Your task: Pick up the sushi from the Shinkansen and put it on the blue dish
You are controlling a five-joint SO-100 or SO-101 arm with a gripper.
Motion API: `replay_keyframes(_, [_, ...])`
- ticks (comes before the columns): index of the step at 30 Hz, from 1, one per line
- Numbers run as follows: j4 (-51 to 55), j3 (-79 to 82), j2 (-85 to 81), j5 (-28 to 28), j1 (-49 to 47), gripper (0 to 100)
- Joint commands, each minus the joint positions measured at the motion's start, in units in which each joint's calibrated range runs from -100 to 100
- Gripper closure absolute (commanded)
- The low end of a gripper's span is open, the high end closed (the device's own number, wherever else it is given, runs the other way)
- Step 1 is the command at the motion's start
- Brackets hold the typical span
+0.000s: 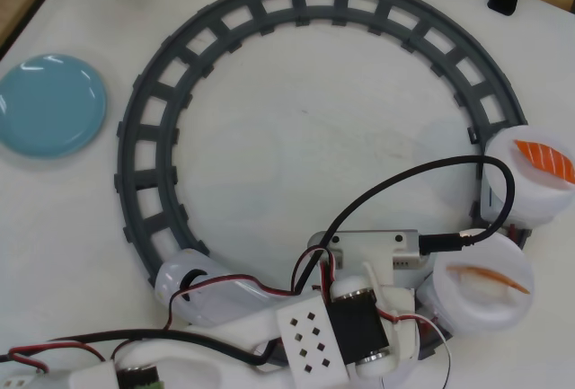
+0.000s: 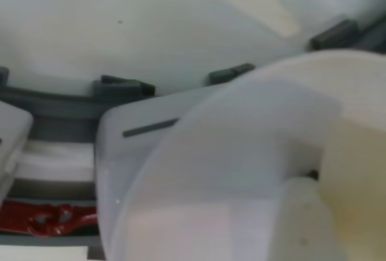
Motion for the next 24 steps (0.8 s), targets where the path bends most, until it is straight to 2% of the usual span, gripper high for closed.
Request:
replay_keyframes(1, [0.05,0.09,-0.70,-0.24,-0.07,97])
replay_keyframes(5, [1.07,-1.44,-2.02,-0.13,-0.33,97])
replay_keyframes(9, [7.78,-7.76,-6.00,-0.08,-4.74,97])
replay_keyframes(15, [12.96,-12.63,-11.81,-0.81,-19.35,97])
replay_keyframes(24, [11.26,-10.37,-12.31,-1.86,-39.15,97])
